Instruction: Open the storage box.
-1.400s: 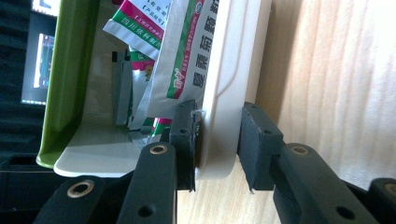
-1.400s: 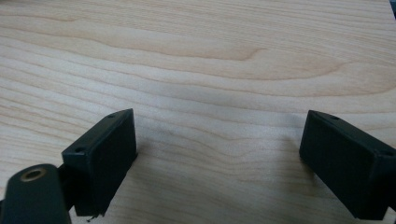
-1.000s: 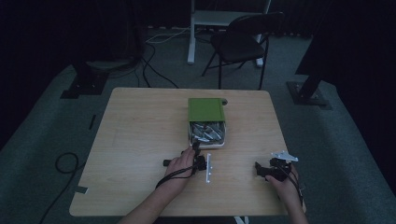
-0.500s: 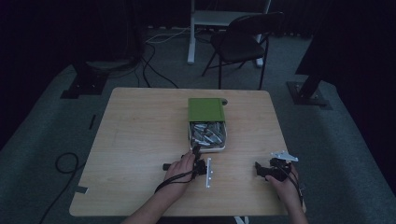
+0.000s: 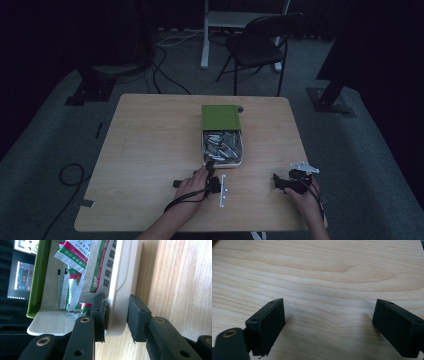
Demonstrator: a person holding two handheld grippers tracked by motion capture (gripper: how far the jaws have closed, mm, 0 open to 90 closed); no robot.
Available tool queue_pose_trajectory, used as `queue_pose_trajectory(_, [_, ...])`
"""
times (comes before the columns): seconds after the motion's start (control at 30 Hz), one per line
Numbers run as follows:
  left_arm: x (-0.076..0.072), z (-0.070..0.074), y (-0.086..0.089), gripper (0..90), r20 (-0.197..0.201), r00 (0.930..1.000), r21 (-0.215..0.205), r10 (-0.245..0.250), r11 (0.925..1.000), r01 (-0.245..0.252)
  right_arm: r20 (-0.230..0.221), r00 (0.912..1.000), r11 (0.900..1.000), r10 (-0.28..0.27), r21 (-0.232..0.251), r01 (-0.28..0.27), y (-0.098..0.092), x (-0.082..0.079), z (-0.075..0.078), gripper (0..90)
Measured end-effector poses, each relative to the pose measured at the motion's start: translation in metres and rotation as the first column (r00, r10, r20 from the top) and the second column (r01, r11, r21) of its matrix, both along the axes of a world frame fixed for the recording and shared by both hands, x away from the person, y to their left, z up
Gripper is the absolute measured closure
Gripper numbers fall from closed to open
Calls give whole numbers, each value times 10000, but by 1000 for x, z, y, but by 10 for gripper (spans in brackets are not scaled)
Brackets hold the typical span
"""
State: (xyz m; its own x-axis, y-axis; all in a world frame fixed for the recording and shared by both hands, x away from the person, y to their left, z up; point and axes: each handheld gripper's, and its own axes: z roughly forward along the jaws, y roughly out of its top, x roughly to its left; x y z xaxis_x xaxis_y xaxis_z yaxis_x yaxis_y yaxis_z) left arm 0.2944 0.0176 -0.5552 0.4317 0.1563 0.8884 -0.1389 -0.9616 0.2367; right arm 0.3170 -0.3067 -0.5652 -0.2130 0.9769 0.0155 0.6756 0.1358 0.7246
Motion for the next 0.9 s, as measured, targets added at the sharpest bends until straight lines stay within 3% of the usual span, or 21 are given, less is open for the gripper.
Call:
queue_pose_trajectory(0.5, [-16, -2, 3, 699, -234, 9997, 123, -22, 9999, 25, 2, 10000, 10000, -2, -2, 2, 0, 0, 0, 106])
queue_pose_trajectory(0.9, [-25, -4, 3, 698, -133, 9998, 39, -180, 9998, 180, -3, 10000, 10000, 0, -9, 0, 0, 0, 0, 106])
